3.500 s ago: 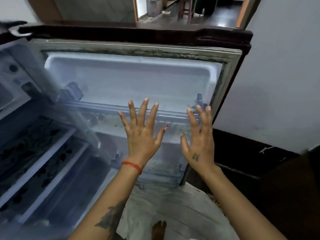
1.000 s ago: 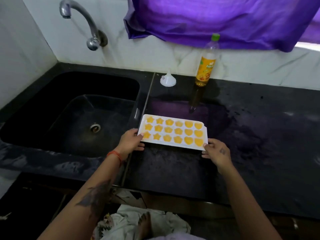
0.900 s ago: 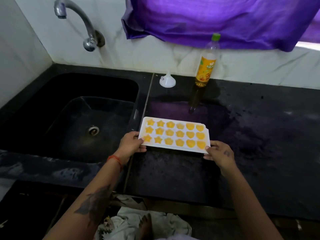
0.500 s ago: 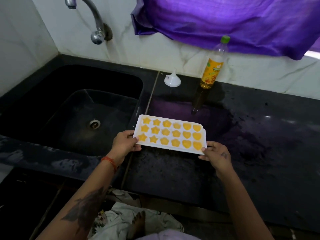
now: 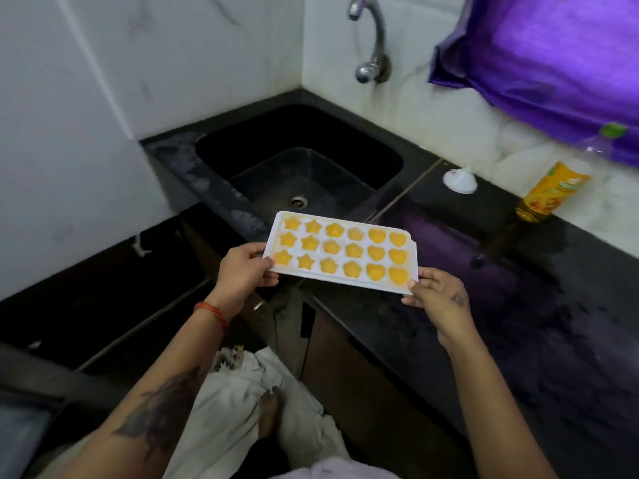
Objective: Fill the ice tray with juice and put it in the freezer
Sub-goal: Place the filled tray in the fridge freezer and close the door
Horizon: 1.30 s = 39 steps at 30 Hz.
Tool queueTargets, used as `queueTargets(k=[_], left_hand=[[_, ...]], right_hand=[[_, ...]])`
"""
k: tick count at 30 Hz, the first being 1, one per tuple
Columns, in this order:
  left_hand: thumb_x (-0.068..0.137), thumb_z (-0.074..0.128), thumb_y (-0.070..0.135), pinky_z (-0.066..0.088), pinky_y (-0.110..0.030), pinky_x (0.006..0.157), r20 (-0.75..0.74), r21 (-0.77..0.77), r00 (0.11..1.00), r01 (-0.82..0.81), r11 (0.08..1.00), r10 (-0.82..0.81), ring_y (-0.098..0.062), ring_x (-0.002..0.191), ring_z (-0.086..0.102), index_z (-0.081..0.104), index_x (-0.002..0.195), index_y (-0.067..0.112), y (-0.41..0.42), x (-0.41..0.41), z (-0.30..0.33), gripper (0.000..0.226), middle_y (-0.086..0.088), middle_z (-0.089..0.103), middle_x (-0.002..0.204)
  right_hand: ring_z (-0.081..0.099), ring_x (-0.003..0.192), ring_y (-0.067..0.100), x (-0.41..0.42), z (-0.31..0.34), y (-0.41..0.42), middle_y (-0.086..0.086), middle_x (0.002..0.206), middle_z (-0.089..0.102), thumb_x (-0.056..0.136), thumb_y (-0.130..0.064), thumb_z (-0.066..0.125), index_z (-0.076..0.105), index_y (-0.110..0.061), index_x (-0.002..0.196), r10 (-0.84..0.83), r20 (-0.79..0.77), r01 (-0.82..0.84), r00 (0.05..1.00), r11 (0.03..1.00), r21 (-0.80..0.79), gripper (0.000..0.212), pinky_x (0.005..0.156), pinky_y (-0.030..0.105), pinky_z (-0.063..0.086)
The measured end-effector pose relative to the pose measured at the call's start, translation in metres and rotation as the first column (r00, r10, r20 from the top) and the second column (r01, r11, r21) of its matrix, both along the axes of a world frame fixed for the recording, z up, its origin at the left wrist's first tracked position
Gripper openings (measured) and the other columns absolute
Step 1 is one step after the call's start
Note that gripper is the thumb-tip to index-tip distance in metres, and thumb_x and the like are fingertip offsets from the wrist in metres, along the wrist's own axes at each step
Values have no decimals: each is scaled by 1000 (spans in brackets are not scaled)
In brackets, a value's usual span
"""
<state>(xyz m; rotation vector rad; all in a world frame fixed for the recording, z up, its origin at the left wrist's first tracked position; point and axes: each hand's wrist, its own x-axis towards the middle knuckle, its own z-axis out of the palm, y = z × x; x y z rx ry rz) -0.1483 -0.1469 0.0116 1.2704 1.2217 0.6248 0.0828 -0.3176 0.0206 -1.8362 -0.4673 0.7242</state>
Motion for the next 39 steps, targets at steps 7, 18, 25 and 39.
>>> queueTargets(k=[7, 18, 25, 39], left_hand=[[92, 55, 3, 58, -21, 57, 17, -10, 953, -301, 953, 301, -18, 65, 63, 57, 124, 1, -64, -116, 9, 32, -16, 66, 96], [89, 59, 2, 56, -18, 52, 64, -62, 703, -706, 706, 708, -14, 54, 63, 58, 122, 0, -177, -291, -4, 33, -7, 66, 81], [89, 59, 1, 55, -17, 52, 76, -60, 512, -854, 517, 855, -14, 54, 63, 61, 117, 1, -257, -395, -5, 28, -10, 66, 84], [89, 58, 2, 56, -18, 56, 39, -14, 151, -988, 152, 988, -17, 60, 63, 63, 115, 1, -412, -545, 3, 26, -10, 67, 83]], right_hand=[[67, 74, 12, -74, 5, 16, 8, 101, 68, 88, -4, 60, 59, -7, 116, 320, 9, -320, 947, 947, 0, 29, 59, 16, 57], [66, 75, 16, -234, -5, 50, 15, 103, 66, 87, -2, 60, 56, -1, 120, 738, 29, -737, 674, 675, -36, 33, 55, 14, 55], [66, 73, 13, -360, -6, 40, 13, 99, 67, 87, -2, 60, 57, -3, 117, 882, 6, -882, 471, 471, -20, 30, 53, 12, 54], [62, 67, 14, -587, -9, -10, 4, 81, 64, 87, 2, 59, 55, 5, 117, 999, -35, -999, 38, 39, 27, 31, 52, 14, 55]])
